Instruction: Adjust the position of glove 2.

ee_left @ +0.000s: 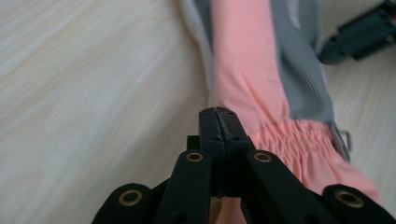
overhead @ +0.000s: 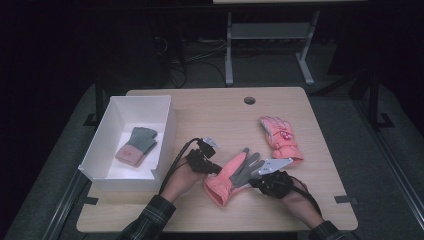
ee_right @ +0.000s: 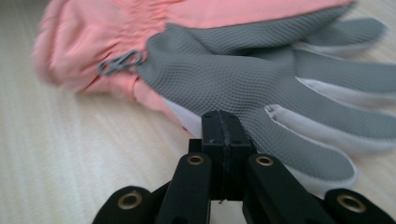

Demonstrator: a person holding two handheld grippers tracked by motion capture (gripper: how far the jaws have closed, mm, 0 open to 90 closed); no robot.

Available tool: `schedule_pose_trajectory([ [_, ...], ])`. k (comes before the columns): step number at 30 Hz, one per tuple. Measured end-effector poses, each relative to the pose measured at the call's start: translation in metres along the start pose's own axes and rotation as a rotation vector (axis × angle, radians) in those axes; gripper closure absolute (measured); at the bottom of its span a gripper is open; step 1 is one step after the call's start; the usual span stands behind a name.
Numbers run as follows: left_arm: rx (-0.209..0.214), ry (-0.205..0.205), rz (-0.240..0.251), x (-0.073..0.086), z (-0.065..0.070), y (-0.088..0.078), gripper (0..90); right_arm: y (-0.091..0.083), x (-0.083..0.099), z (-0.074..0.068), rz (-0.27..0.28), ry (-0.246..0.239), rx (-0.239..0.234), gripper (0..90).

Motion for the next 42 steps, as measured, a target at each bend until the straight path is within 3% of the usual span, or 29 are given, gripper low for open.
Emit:
schedule_pose_trajectory([
  [6,0.033,0.004,0.002,0.007,0.015,-0.001,89.7,0.003,-0.003,0.011,0.01,0.022,0.026,90.0],
  [12,0.082,0.051,-0.006,0.012,0.034,0.002,89.7,0.006,-0.008,0.022,0.012,0.018,0.065,90.0],
  [19,0.117,0.083,-0.008,0.012,0.051,0.009,89.6,0.012,-0.013,0.03,0.006,0.016,0.075,90.0],
  [26,0.159,0.152,-0.029,0.011,0.071,0.024,89.6,0.016,-0.017,0.035,0.007,0.017,0.082,90.0],
  [35,0.18,0.185,-0.025,0.01,0.079,0.032,89.7,0.024,-0.022,0.036,-0.001,0.015,0.079,90.0],
  [42,0.163,0.184,-0.006,0.014,0.077,0.021,85.7,0.017,-0.023,0.038,0.01,0.045,0.069,84.0],
])
Point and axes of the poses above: each handheld gripper's, and its own axes: y roughly forward along the jaws, x roughly out of its underside, z roughly to its right, the point moved 8 cm from there along y, roughly forward along the jaws, and after that the axes turned 8 degrees about z, right-handed, at the moved point
